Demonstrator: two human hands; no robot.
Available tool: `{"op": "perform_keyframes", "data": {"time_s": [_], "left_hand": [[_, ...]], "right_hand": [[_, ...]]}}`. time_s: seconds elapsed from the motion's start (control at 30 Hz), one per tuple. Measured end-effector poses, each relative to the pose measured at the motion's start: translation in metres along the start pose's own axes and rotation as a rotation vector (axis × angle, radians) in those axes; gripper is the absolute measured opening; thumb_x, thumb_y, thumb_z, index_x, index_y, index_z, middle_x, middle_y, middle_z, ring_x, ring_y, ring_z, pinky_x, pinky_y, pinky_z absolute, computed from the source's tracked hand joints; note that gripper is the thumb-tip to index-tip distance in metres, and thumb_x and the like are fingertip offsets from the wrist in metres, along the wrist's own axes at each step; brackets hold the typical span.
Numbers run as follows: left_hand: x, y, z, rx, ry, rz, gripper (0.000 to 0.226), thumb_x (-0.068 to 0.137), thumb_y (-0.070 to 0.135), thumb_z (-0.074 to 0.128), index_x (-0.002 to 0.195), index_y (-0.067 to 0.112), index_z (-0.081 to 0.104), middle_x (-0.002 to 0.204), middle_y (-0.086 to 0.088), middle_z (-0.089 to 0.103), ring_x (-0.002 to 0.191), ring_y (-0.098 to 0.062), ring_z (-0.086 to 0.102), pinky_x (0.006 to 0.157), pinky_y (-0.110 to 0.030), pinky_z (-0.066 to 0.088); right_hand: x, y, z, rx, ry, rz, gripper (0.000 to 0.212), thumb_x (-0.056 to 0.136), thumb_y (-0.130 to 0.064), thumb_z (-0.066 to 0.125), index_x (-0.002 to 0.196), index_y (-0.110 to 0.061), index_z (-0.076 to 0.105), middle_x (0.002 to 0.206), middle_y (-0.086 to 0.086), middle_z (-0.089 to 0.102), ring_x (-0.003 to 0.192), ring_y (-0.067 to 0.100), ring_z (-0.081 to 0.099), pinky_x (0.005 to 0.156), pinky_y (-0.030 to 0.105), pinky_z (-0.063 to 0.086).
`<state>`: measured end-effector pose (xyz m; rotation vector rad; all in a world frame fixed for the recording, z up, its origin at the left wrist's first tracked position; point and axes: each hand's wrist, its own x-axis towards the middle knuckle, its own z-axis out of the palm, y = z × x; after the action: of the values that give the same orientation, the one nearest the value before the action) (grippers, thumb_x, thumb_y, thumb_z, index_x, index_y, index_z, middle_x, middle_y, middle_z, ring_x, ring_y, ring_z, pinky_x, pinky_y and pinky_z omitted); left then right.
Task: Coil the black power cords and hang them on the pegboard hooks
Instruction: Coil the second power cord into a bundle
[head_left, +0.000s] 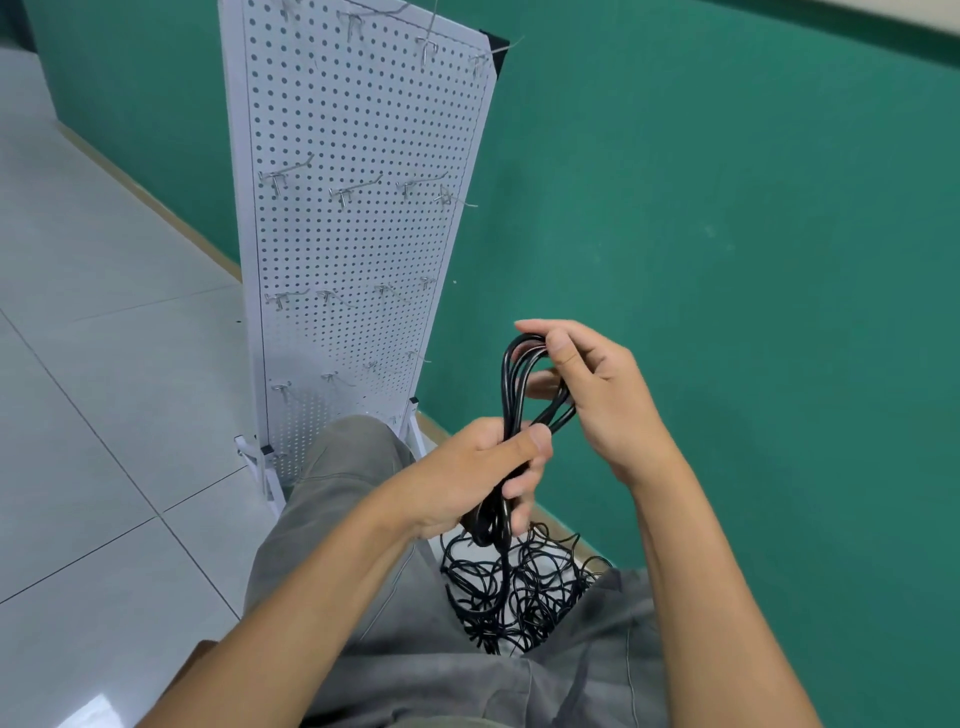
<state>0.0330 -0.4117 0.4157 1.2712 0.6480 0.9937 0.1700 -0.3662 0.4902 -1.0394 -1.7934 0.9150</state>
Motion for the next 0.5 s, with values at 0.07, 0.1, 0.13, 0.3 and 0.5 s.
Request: {"op": "perform_keyframes", "data": {"time_s": [0.07, 0.1, 0.13, 0.3, 0.5], "left_hand": [[0.001, 0.000, 0.003, 0.008, 0.036, -0.008, 0.038, 0.110, 0.035, 0.042, 0.077, 0.016, 0.045, 0.053, 0.004, 0.032, 0.039, -0.013, 0.047, 0.049, -0.026, 0.045], [0.001, 0.000, 0.004, 0.005, 0.052, -0.008, 0.038, 0.109, 0.036, 0.042, 0.078, 0.015, 0.044, 0.053, 0.004, 0.030, 0.038, -0.013, 0.045, 0.047, -0.024, 0.044], [0.001, 0.001, 0.005, -0.002, 0.064, -0.004, 0.039, 0.107, 0.040, 0.043, 0.078, 0.015, 0.044, 0.052, 0.004, 0.029, 0.036, -0.012, 0.042, 0.046, -0.023, 0.042], [0.000, 0.003, 0.006, -0.026, 0.094, 0.008, 0.041, 0.102, 0.046, 0.047, 0.077, 0.014, 0.044, 0.050, 0.003, 0.028, 0.032, -0.011, 0.034, 0.042, -0.021, 0.037], [0.005, 0.011, -0.005, -0.206, 0.349, 0.089, 0.041, 0.106, 0.041, 0.045, 0.073, 0.016, 0.044, 0.049, 0.003, 0.028, 0.034, -0.012, 0.036, 0.041, -0.022, 0.037]], "right_hand": [[0.000, 0.000, -0.002, -0.008, 0.039, 0.017, 0.023, 0.107, -0.018, 0.051, 0.112, -0.007, 0.071, 0.087, -0.016, 0.073, 0.071, 0.011, 0.069, 0.073, 0.021, 0.057], [0.001, 0.001, -0.003, 0.001, 0.057, 0.029, 0.022, 0.106, -0.017, 0.053, 0.109, -0.004, 0.070, 0.085, -0.015, 0.073, 0.068, 0.010, 0.070, 0.070, 0.019, 0.056], [0.001, 0.001, -0.003, 0.010, 0.070, 0.038, 0.021, 0.105, -0.015, 0.054, 0.105, -0.001, 0.070, 0.083, -0.013, 0.073, 0.067, 0.011, 0.071, 0.069, 0.020, 0.057], [0.000, 0.000, -0.005, 0.032, 0.103, 0.070, 0.024, 0.105, -0.017, 0.054, 0.100, 0.003, 0.068, 0.086, -0.003, 0.074, 0.067, 0.016, 0.074, 0.068, 0.021, 0.057], [-0.014, 0.021, 0.025, 0.328, -0.069, 0.191, 0.058, 0.099, -0.063, 0.034, 0.142, -0.027, 0.051, 0.121, 0.003, 0.073, 0.096, 0.023, 0.070, 0.094, 0.041, 0.056]]}}
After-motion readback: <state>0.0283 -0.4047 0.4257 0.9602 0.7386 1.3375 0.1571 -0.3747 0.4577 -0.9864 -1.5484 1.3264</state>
